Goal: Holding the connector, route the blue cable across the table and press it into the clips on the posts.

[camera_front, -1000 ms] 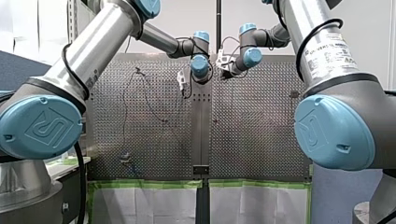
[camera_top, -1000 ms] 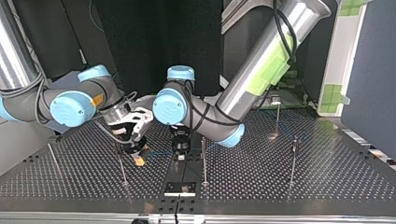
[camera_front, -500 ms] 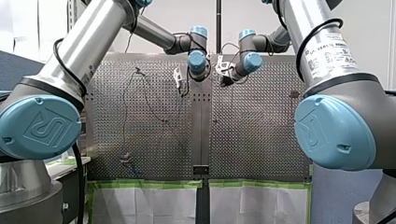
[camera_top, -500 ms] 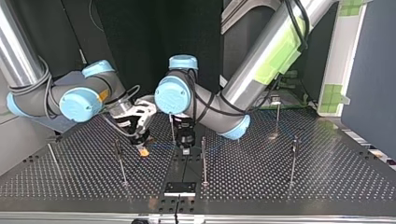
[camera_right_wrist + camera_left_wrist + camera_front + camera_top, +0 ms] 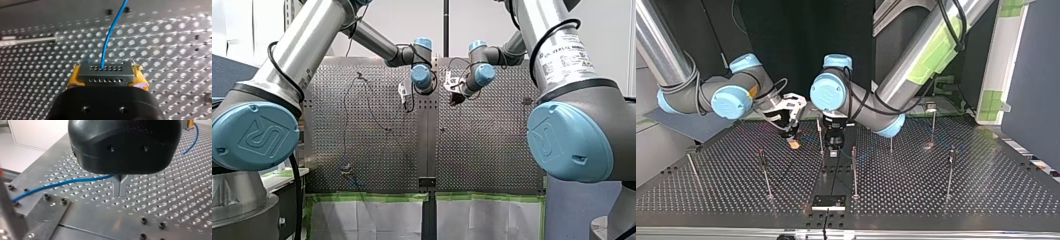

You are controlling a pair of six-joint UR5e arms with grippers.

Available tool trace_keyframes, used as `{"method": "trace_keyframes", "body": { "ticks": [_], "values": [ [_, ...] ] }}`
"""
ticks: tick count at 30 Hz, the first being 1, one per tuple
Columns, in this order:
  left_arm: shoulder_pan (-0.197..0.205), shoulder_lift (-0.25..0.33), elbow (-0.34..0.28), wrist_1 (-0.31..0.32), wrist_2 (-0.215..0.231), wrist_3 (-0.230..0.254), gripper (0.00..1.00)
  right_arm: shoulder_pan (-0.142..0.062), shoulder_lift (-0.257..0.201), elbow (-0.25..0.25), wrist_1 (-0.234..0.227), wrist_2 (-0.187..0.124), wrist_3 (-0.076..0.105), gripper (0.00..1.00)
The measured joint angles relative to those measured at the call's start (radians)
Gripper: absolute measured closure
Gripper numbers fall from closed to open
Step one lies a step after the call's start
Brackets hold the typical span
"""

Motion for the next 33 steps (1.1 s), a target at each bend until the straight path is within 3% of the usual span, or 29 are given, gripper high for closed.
{"method": "trace_keyframes", "body": {
  "ticks": [12,25,33],
  "values": [
    [-0.011,-0.002,-0.099,0.099,0.039,0.013,1.0,-0.005,-0.026,0.101,-0.006,0.017,-0.049,1.0],
    [-0.024,-0.007,-0.212,0.212,0.052,0.013,1.0,-0.005,-0.027,0.208,-0.027,0.084,-0.122,1.0],
    [-0.026,-0.012,-0.278,0.278,0.074,0.011,1.0,-0.005,-0.026,0.263,-0.053,0.09,-0.127,1.0]
  ]
}}
